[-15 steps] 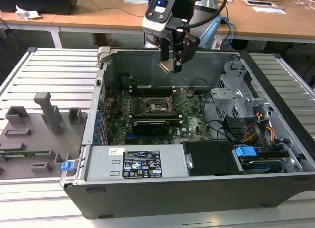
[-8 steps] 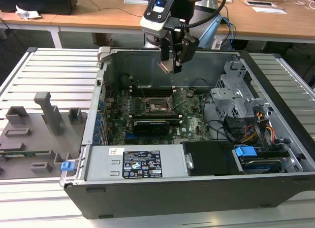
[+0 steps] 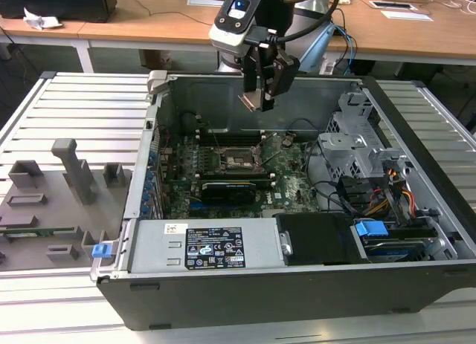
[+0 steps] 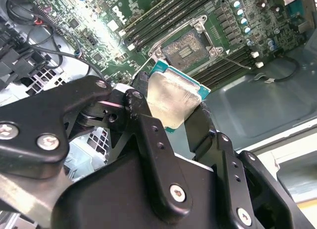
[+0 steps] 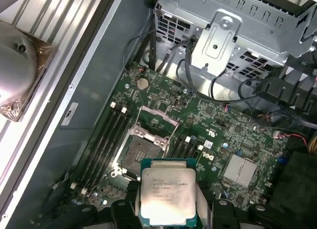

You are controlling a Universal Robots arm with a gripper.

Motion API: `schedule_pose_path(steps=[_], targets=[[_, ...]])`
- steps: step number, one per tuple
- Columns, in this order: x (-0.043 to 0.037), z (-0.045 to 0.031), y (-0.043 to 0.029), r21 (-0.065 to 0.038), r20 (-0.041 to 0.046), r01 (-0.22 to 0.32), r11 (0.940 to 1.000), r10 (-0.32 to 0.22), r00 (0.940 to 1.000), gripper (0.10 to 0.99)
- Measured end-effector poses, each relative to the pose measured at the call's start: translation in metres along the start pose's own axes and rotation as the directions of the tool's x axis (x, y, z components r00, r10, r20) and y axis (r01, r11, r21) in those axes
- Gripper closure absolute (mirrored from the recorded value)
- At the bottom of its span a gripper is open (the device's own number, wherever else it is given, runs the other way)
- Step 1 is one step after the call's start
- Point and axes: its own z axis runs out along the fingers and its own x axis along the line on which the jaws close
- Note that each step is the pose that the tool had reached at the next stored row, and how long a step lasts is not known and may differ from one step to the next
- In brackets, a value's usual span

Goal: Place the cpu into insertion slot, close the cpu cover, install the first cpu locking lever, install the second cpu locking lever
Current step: 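Place the cpu into insertion slot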

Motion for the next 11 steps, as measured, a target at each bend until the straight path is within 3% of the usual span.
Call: schedule_pose_path(steps=[11], targets=[[0.0001,0.0008,-0.0004,-0.001,0.0031,-0.038,0.9993,0.038,0.9993,0.549]])
